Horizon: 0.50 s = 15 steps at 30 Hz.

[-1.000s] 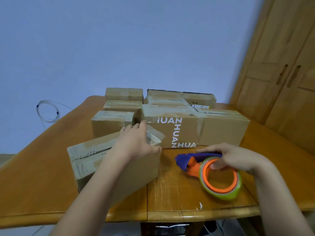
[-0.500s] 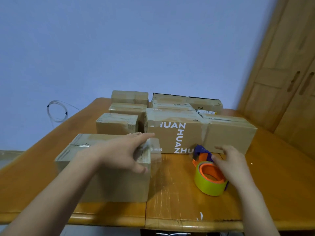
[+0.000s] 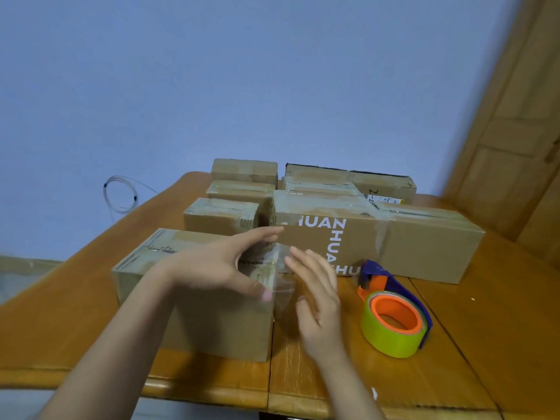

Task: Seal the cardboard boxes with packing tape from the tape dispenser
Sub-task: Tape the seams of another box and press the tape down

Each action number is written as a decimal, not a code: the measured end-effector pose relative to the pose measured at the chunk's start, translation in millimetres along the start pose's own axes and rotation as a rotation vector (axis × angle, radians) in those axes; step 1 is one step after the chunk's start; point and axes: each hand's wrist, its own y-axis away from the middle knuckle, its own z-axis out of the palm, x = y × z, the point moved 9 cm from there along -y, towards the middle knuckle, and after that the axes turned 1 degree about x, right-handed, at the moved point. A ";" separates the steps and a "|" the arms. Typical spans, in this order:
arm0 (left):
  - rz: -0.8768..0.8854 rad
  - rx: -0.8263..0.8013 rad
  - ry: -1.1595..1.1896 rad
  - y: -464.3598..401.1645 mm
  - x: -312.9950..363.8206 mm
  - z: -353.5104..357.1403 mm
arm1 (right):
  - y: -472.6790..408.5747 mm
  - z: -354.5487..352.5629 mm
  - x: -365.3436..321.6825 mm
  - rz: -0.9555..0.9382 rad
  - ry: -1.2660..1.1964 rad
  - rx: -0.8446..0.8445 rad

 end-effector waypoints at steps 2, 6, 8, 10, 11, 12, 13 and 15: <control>0.001 -0.003 0.045 0.3 -1.3 -0.2 | 5.3 1.8 0.8 -0.010 -0.012 -0.018; -0.006 -0.019 0.165 1.1 -2.4 -0.8 | 15.0 12.2 5.5 0.010 -0.019 -0.113; -0.010 -0.026 0.160 0.5 -3.2 0.5 | 18.3 17.1 6.3 0.035 -0.060 -0.161; -0.023 -0.025 0.144 -0.1 -4.6 1.6 | 21.8 23.3 6.8 0.076 -0.103 -0.234; -0.028 -0.021 0.137 -0.4 -5.7 1.6 | 24.0 27.0 8.4 0.102 -0.130 -0.277; -0.035 -0.017 0.135 -0.7 -6.3 1.2 | 25.7 29.6 10.5 0.130 -0.167 -0.313; -0.044 -0.010 0.137 -0.7 -6.7 0.9 | 25.9 30.0 12.5 0.158 -0.211 -0.322; -0.059 0.004 0.145 -0.6 -5.8 0.3 | 19.0 19.8 16.1 0.180 -0.261 -0.203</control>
